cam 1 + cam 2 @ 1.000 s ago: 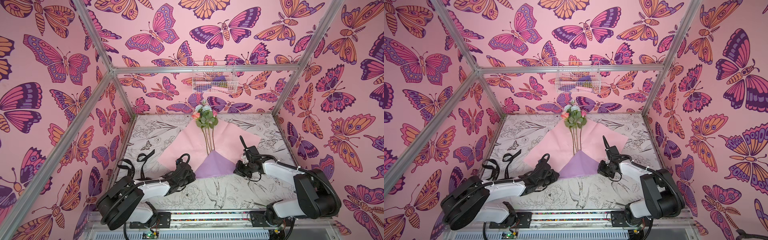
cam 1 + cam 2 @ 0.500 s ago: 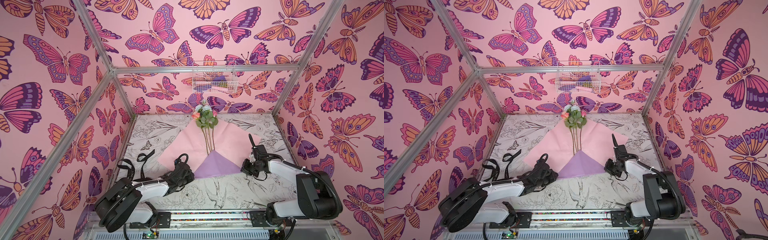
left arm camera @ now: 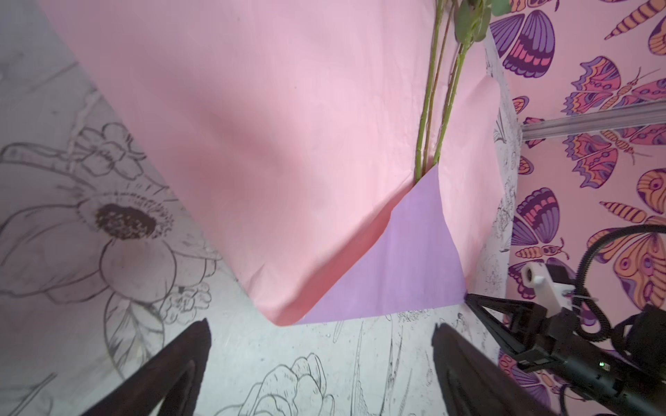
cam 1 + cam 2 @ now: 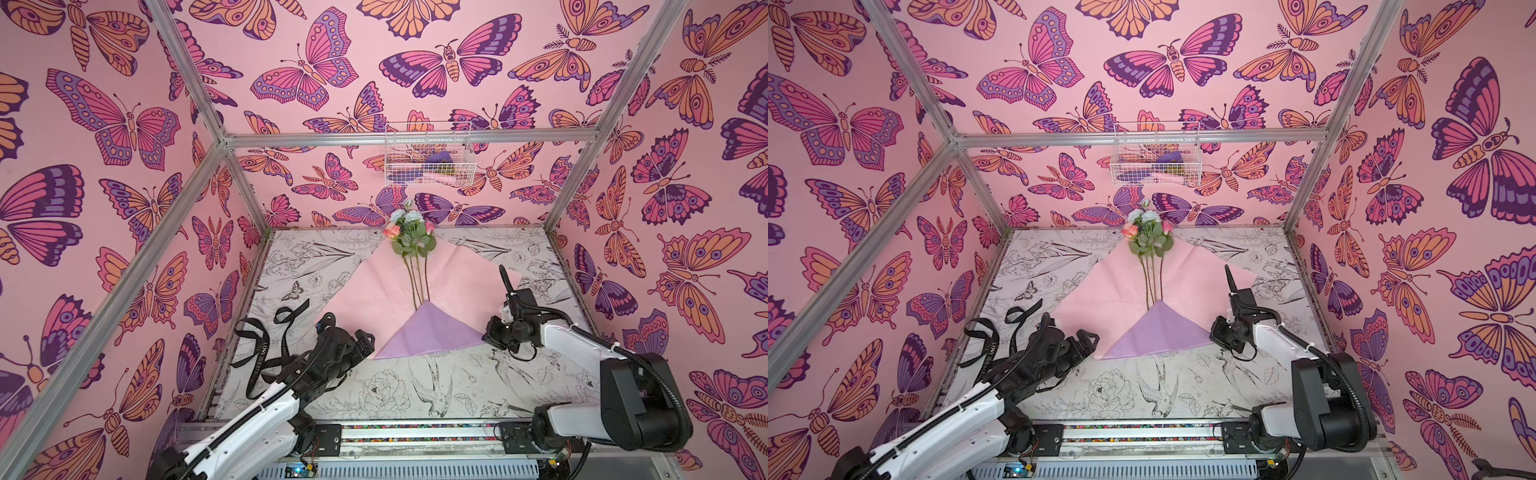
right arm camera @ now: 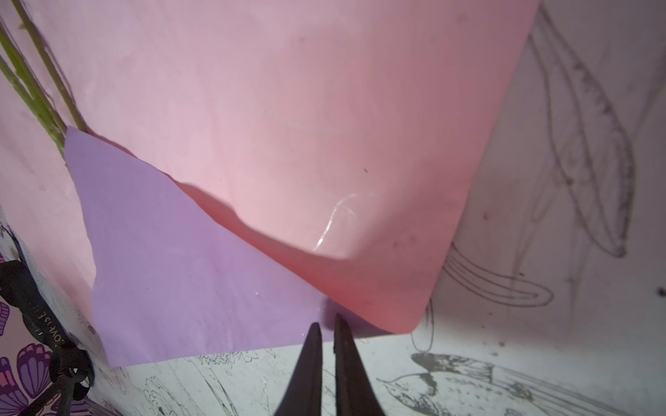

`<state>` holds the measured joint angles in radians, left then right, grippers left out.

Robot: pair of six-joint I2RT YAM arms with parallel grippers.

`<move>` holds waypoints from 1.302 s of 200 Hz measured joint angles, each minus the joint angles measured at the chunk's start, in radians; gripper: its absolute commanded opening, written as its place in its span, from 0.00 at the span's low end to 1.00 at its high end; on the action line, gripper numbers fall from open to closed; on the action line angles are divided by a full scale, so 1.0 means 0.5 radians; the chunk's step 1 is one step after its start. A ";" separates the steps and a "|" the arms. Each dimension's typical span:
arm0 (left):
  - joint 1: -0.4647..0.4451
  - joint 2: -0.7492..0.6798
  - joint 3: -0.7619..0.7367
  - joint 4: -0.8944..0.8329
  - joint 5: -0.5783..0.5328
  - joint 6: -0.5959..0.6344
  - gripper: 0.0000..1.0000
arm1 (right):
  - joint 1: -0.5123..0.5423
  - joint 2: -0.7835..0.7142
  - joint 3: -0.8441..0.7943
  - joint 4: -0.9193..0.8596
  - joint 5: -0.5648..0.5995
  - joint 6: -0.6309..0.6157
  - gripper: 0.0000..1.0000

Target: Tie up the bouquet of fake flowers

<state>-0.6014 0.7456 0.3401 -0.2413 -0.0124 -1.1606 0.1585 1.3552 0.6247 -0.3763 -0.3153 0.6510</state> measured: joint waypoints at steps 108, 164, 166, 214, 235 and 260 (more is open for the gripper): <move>-0.202 0.414 -0.048 0.179 0.016 -0.277 0.99 | 0.002 -0.002 -0.008 0.043 -0.053 0.014 0.13; -0.208 0.623 -0.181 0.848 -0.035 -0.366 0.99 | 0.002 0.012 -0.009 0.043 -0.076 0.014 0.12; -0.208 0.629 -0.188 0.877 -0.040 -0.367 0.99 | 0.002 0.013 -0.009 0.043 -0.076 0.014 0.12; -0.212 0.673 -0.325 1.247 -0.220 -0.275 0.99 | 0.017 0.017 -0.008 0.050 -0.085 0.037 0.12; -0.212 0.673 -0.367 1.365 -0.338 -0.154 1.00 | 0.031 0.032 -0.001 0.050 -0.089 0.045 0.12; -0.197 0.707 -0.365 1.537 -0.420 0.010 1.00 | 0.067 0.040 0.014 0.050 -0.089 0.060 0.13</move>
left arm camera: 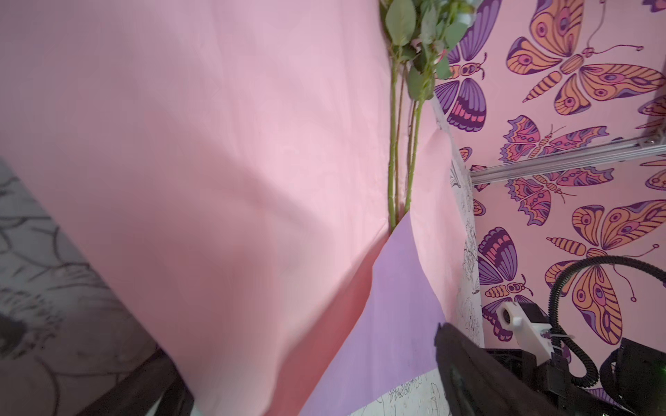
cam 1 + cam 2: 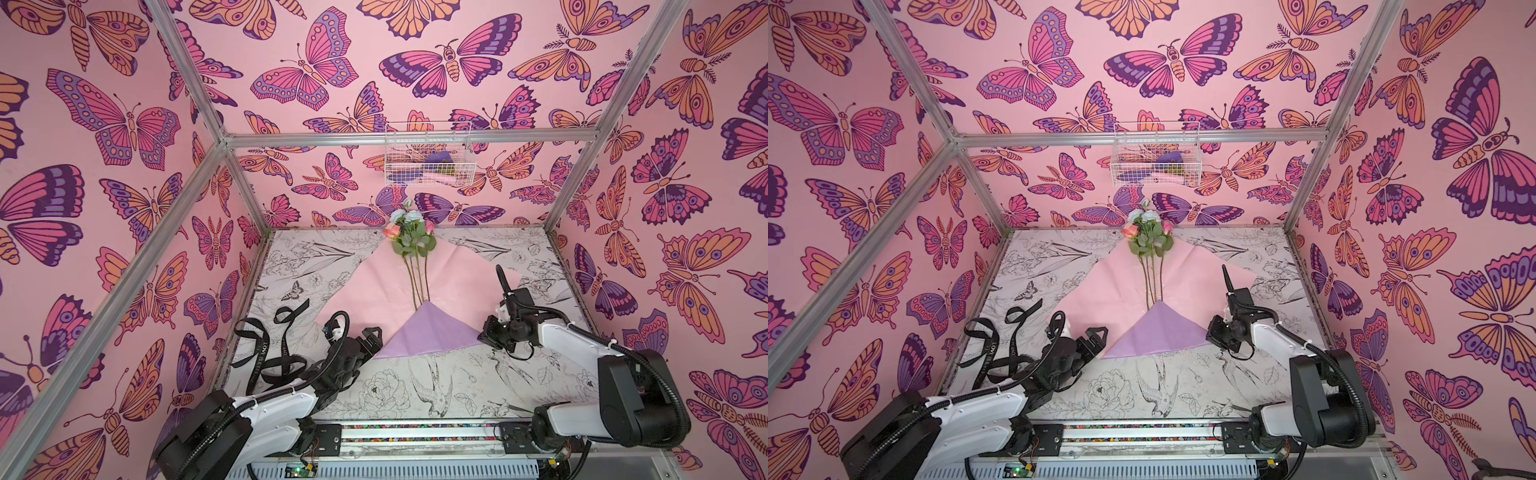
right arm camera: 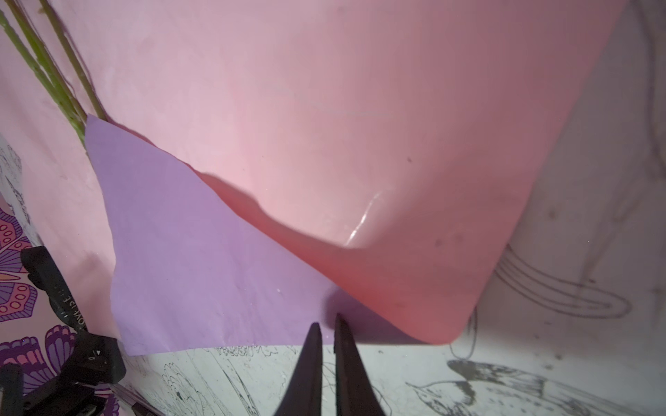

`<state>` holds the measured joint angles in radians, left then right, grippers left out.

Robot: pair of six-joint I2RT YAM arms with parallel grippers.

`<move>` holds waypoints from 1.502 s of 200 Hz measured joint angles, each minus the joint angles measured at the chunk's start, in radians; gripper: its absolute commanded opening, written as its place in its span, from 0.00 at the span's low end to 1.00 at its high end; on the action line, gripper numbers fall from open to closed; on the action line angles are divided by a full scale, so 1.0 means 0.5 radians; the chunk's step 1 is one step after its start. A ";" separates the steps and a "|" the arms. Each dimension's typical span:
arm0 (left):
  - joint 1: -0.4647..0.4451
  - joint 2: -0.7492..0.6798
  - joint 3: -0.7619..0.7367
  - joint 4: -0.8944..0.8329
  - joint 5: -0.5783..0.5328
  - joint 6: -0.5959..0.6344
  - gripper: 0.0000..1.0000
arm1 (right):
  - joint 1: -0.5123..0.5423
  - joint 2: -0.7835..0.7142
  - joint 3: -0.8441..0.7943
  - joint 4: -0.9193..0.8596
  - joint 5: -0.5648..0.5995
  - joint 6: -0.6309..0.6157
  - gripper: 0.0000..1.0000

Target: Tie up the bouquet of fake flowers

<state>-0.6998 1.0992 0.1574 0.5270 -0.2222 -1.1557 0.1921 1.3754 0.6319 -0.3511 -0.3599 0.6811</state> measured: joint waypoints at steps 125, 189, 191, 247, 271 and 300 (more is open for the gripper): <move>0.192 0.610 0.647 0.298 0.414 0.597 0.09 | 0.334 0.210 0.249 0.159 -0.011 0.105 0.11; 0.191 0.791 0.848 0.150 0.616 0.628 0.00 | 0.568 0.347 0.319 0.340 -0.089 0.214 0.09; 0.191 0.792 0.848 0.146 0.618 0.628 0.00 | 0.574 0.348 0.321 0.344 -0.090 0.217 0.09; 0.172 0.795 0.914 0.124 0.634 0.649 0.00 | 0.742 0.538 0.394 0.523 -0.144 0.325 0.07; 0.166 0.809 0.970 0.112 0.633 0.649 0.00 | 0.811 0.658 0.411 0.614 -0.197 0.381 0.07; 0.152 0.874 1.069 0.109 0.634 0.645 0.00 | 0.864 0.789 0.426 0.726 -0.247 0.443 0.06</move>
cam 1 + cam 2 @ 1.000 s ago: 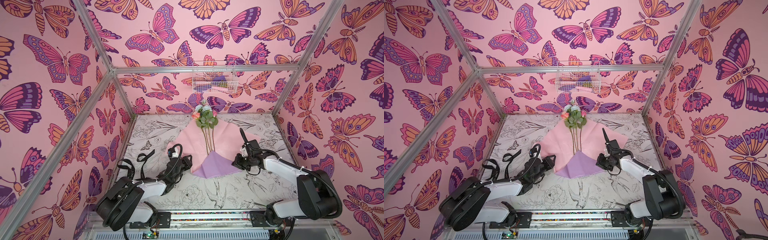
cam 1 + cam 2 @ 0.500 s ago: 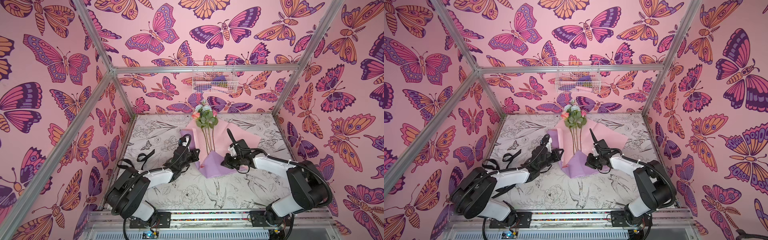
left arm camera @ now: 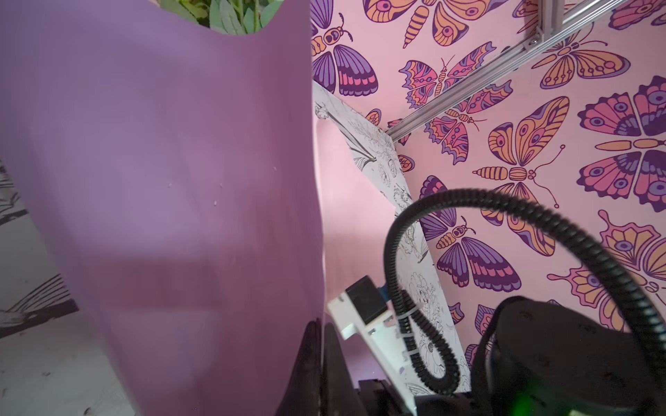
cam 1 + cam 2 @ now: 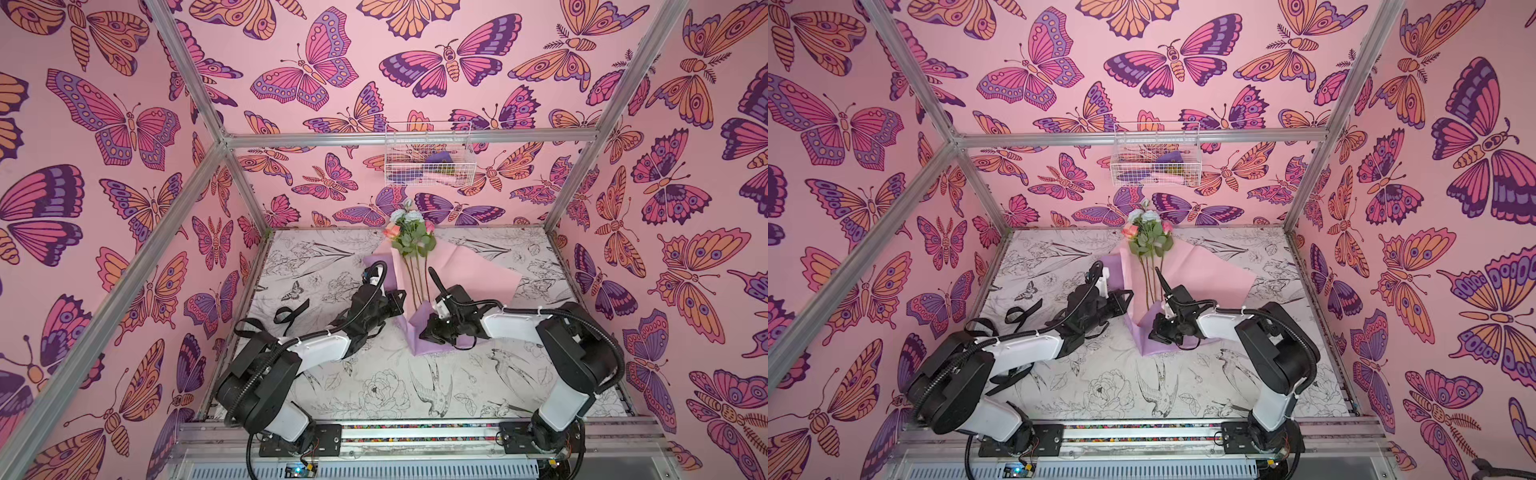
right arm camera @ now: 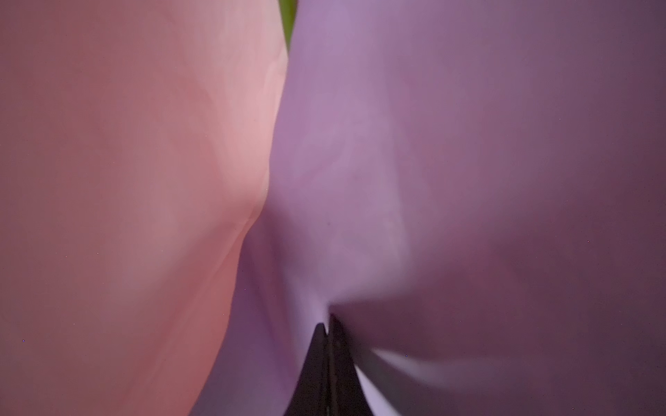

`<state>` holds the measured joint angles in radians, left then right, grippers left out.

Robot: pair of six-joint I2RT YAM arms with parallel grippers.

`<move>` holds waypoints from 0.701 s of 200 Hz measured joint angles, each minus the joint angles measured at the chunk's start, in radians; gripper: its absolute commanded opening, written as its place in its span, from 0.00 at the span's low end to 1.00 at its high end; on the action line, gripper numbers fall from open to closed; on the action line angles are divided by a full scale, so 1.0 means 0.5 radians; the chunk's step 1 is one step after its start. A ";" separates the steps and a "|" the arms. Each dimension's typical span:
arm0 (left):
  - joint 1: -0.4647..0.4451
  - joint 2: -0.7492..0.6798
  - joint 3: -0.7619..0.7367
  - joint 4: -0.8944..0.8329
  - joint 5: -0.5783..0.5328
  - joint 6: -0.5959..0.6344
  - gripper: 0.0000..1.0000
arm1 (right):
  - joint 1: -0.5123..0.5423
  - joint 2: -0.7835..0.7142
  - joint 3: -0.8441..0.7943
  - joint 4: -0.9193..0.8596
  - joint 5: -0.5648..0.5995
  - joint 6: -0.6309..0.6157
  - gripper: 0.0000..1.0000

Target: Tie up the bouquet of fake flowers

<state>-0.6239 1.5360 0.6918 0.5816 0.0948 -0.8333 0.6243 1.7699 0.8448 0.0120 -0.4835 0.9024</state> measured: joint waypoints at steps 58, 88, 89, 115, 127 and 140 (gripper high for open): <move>-0.024 0.211 0.195 -0.008 -0.010 -0.056 0.00 | 0.004 0.041 -0.017 0.150 -0.024 0.082 0.05; -0.047 0.338 0.304 0.034 0.043 -0.064 0.00 | 0.004 0.058 -0.053 0.209 -0.031 0.095 0.05; -0.047 0.342 0.307 0.035 0.047 -0.064 0.00 | 0.004 0.057 -0.053 0.210 -0.031 0.095 0.05; -0.069 0.430 0.359 0.078 0.134 -0.064 0.00 | 0.004 0.056 -0.056 0.214 -0.026 0.095 0.06; -0.076 0.450 0.359 0.092 0.156 -0.065 0.00 | 0.004 0.045 -0.056 0.203 -0.014 0.092 0.06; -0.077 0.465 0.359 0.099 0.175 -0.065 0.00 | 0.004 0.009 -0.057 0.170 0.013 0.078 0.07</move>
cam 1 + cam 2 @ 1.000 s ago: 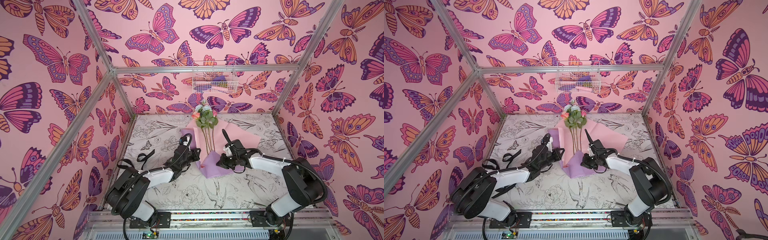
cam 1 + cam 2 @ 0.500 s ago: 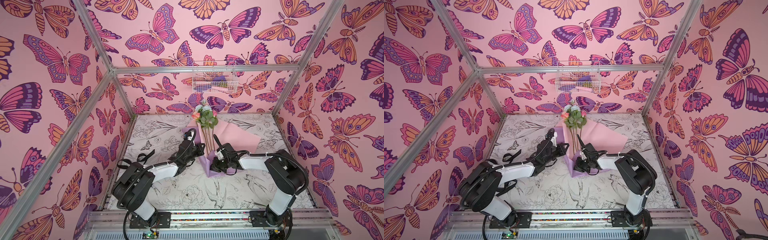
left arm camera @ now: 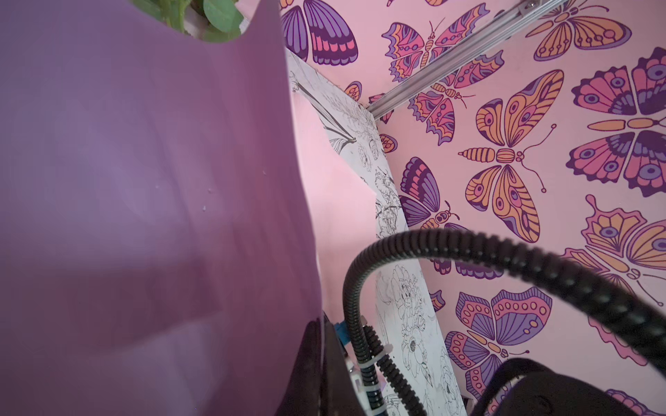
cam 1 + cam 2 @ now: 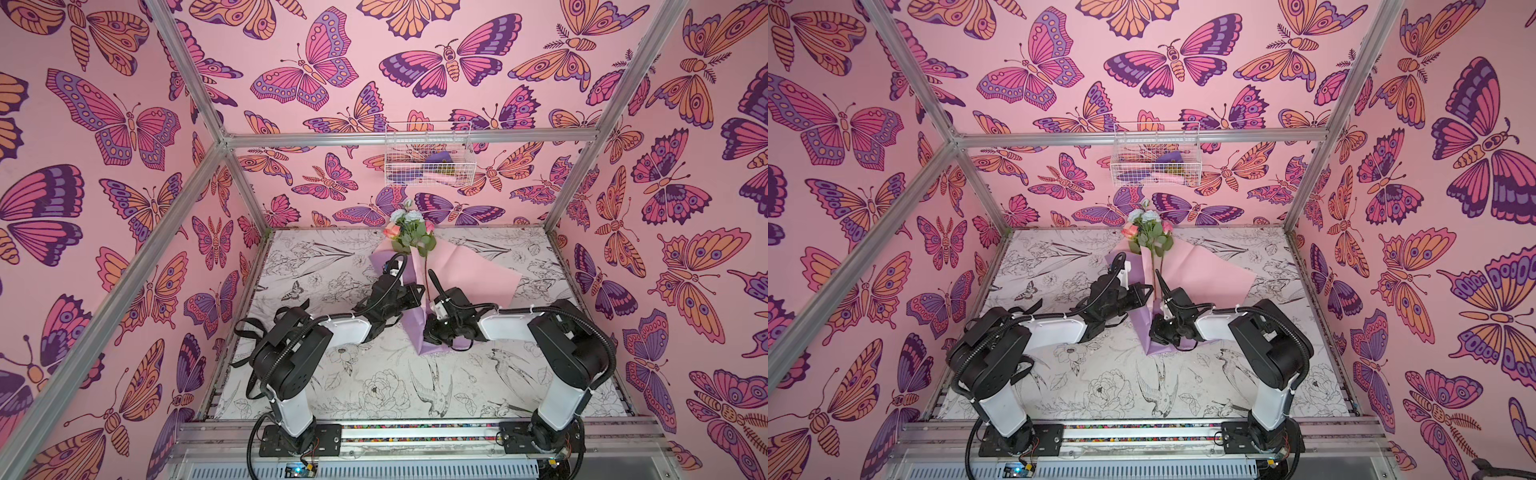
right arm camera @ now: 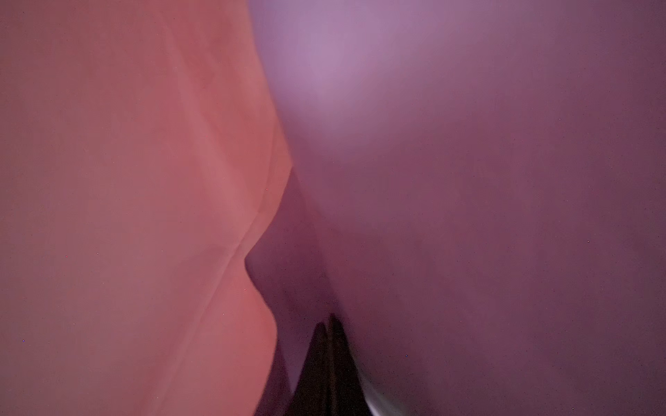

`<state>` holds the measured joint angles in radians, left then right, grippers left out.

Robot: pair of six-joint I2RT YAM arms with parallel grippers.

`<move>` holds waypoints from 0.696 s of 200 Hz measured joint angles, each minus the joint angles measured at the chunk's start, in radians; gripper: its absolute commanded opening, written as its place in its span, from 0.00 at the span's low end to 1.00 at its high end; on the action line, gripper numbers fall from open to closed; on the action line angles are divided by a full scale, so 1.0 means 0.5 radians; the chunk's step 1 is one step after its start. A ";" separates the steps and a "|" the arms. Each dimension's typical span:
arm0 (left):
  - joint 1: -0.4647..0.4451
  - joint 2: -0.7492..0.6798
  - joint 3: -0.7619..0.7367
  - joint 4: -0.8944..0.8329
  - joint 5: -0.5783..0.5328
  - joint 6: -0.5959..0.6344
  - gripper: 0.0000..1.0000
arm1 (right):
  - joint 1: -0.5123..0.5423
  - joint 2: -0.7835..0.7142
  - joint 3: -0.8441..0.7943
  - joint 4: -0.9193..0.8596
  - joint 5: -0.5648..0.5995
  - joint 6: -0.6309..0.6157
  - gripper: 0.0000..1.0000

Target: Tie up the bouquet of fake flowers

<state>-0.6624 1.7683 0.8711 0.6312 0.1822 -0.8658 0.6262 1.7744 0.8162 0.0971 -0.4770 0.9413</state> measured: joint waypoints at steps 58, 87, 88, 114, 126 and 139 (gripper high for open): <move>0.000 0.010 -0.005 0.014 0.048 0.018 0.00 | 0.000 -0.397 0.005 -0.290 0.248 -0.130 0.09; 0.000 0.090 0.018 0.024 0.100 0.024 0.00 | 0.000 -0.552 0.005 -0.449 0.403 -0.166 0.09; -0.001 0.098 0.022 0.024 0.103 0.024 0.00 | 0.000 -0.560 0.005 -0.456 0.414 -0.166 0.09; -0.015 0.199 0.085 0.024 0.140 0.027 0.00 | 0.000 -0.688 -0.024 -0.539 0.549 -0.171 0.09; -0.026 0.240 0.116 0.022 0.161 0.033 0.00 | 0.000 -0.739 -0.049 -0.567 0.599 -0.171 0.11; -0.038 0.276 0.150 0.023 0.177 0.040 0.00 | 0.000 -0.784 -0.086 -0.578 0.640 -0.170 0.13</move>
<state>-0.6815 1.9064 0.9463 0.6426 0.2707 -0.8459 0.6262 1.3827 0.7731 -0.1917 -0.1570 0.8562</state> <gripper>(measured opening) 0.049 0.114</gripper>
